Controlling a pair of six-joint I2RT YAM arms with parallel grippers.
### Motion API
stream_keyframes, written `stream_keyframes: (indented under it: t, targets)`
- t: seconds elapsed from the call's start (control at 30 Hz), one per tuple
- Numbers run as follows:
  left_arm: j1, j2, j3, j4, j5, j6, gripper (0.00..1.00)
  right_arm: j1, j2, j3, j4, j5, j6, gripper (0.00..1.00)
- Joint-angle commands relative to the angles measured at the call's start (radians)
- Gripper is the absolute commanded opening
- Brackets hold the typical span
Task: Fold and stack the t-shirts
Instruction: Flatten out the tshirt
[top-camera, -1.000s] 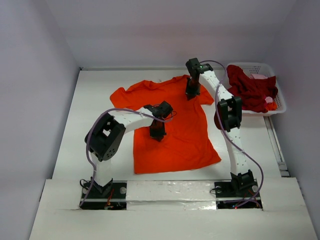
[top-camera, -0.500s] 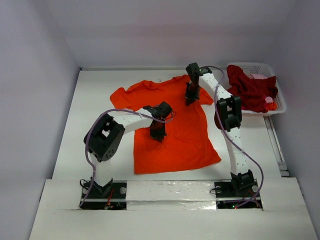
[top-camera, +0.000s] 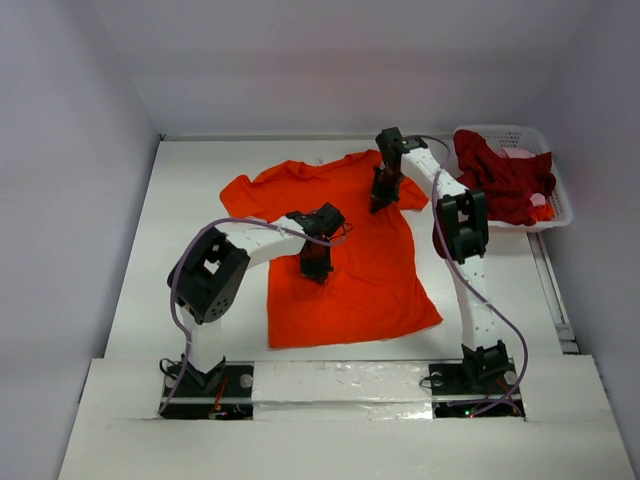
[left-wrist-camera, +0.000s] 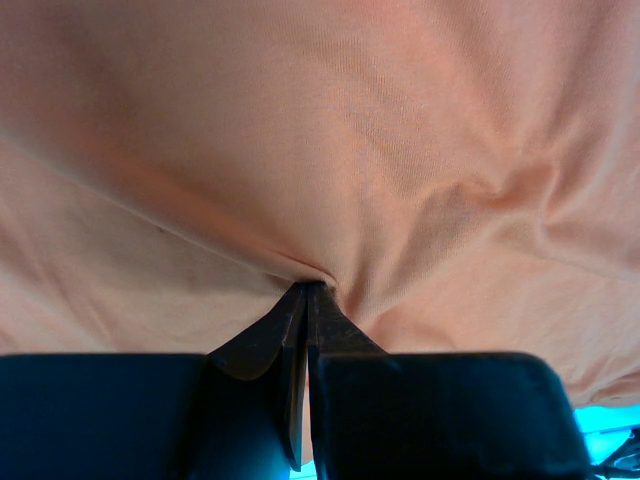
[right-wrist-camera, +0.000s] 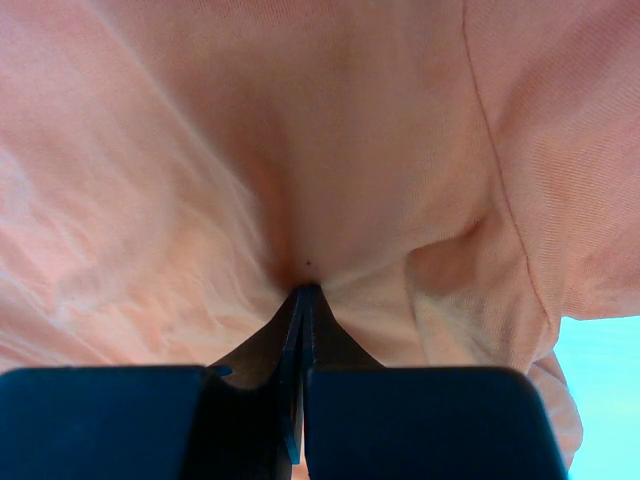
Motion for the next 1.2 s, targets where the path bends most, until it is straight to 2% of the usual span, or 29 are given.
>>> stream_keyframes:
  t: [0.0,0.47,0.7,0.83,1.17]
  targets:
    - [-0.013,0.036,-0.051,-0.020,0.009,0.007,0.00,0.005,-0.014,-0.048,0.015,0.022,0.008,0.00]
    - [0.007,0.057,-0.094,0.000,0.043,0.004,0.00,0.005,-0.160,-0.286,0.113,0.113,0.031,0.00]
    - [0.030,0.017,-0.129,-0.019,0.033,0.007,0.00,0.005,-0.215,-0.385,0.151,0.122,0.030,0.00]
    - [0.073,-0.021,-0.174,-0.036,0.027,0.024,0.00,0.005,-0.246,-0.401,0.159,0.162,0.033,0.00]
    - [0.122,-0.127,-0.280,-0.046,0.039,0.050,0.00,-0.006,-0.240,-0.358,0.145,0.146,0.040,0.00]
